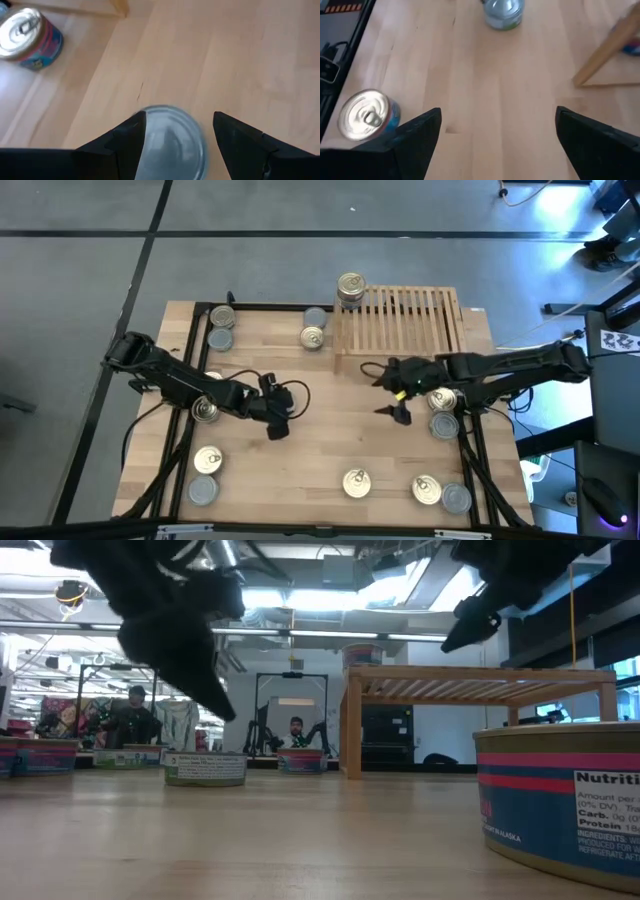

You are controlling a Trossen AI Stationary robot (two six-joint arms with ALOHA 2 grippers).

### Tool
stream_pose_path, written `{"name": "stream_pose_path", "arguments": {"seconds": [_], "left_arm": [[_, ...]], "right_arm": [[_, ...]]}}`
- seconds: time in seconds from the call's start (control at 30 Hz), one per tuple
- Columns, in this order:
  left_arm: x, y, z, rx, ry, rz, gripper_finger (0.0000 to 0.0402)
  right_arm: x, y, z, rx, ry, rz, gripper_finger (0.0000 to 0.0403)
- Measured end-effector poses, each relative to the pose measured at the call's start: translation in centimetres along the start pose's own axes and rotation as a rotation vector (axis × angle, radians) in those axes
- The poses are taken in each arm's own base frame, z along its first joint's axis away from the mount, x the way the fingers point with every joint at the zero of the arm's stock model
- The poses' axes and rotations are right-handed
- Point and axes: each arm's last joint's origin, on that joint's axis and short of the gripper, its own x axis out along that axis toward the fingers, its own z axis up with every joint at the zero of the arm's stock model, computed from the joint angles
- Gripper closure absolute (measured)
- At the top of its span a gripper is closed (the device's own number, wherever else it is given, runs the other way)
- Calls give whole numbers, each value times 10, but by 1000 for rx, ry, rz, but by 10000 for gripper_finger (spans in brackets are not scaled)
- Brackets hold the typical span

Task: Stack canned seafood by type on shelf
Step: Put the green tuna can on the shelf

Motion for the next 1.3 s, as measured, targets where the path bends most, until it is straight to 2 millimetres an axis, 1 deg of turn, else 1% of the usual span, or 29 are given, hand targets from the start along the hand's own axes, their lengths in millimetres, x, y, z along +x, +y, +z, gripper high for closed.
{"name": "stream_pose_path", "arguments": {"seconds": [0.17, 0.33, 0.5, 0.67, 0.77, 0.83, 1.03, 1.1, 1.17, 1.23, 1.3], "left_arm": [[7, 8, -11, -17, 42, 26, 173], [12, 11, -24, -46, 87, 31, 173], [23, 5, -27, -110, 46, -80, 173], [41, -8, -23, -119, -34, -151, 173], [53, -16, -17, -108, -112, -186, 173], [60, -21, -10, -89, -142, -199, 173], [77, -27, 26, 14, -187, -189, 173], [75, -27, 39, 41, -187, -175, 173], [64, -25, 50, 56, -176, -169, 173], [51, -22, 55, 65, -160, -168, 173], [41, -19, 55, 65, -159, -170, 173]], "right_arm": [[13, 8, 4, -19, -23, 29, 24], [27, 6, 1, -17, 33, 5, 24], [43, 5, -4, -21, 99, 0, 24], [57, 4, -8, -63, 143, 1, 24], [63, 4, -7, -86, 132, 3, 24], [64, 4, -6, -103, 121, 6, 24], [64, 4, -1, -155, 63, 1, 24], [63, 5, 1, -169, 57, 3, 24], [62, 5, 4, -174, 48, -3, 24], [61, 5, 7, -174, 38, -4, 24], [61, 6, 9, -177, 18, -3, 24]]}}
